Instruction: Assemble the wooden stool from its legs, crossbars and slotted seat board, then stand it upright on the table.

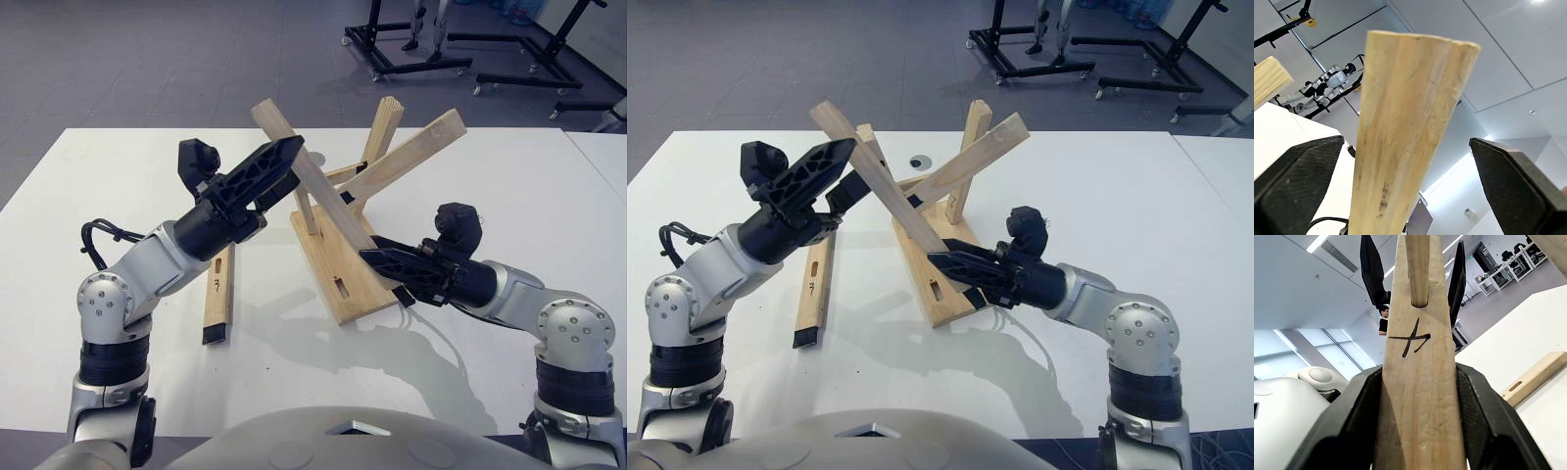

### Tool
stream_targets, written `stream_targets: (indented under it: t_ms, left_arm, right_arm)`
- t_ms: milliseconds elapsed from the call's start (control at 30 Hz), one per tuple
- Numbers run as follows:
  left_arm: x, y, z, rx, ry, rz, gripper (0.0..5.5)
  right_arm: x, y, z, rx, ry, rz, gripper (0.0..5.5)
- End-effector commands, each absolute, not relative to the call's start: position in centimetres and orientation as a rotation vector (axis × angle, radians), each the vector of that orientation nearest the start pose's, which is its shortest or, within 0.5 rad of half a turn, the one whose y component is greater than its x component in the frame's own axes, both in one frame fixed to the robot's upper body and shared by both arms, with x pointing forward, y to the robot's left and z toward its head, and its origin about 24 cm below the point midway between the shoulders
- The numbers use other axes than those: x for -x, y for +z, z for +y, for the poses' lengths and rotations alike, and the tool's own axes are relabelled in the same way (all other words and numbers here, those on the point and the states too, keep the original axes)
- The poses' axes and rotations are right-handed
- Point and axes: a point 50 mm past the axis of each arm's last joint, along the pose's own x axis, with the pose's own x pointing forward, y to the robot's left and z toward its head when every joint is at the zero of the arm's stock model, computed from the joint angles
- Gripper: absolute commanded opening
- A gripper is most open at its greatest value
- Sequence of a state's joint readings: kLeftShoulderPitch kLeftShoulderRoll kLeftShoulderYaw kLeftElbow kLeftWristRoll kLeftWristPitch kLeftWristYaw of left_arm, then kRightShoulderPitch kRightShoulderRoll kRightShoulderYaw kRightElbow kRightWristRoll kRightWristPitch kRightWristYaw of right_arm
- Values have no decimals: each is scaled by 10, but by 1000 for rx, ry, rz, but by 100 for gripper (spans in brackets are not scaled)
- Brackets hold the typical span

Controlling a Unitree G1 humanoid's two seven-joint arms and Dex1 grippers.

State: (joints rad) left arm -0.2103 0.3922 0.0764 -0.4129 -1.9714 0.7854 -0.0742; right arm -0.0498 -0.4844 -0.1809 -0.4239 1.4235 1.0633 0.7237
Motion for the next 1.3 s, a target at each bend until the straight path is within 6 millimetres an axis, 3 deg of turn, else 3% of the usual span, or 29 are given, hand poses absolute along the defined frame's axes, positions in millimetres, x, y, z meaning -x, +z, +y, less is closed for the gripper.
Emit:
stream_targets:
  t_ms: [33,367,867,1200,1300]
  left_arm:
    - [-224,194,121,1173,-1195,178,470]
    - [-226,191,118,1192,-1177,206,470]
    - [-226,180,114,1137,-1155,303,247]
    - [-230,173,121,1092,-1075,288,225]
    - [-230,172,122,1089,-1060,285,212]
  right_arm:
    - [-191,136,-144,-813,1378,312,204]
    - [-189,134,-141,-836,1363,302,204]
    - [-185,131,-138,-851,1356,314,204]
    - [-187,130,-141,-842,1325,309,204]
    - [-188,128,-142,-822,1316,319,279]
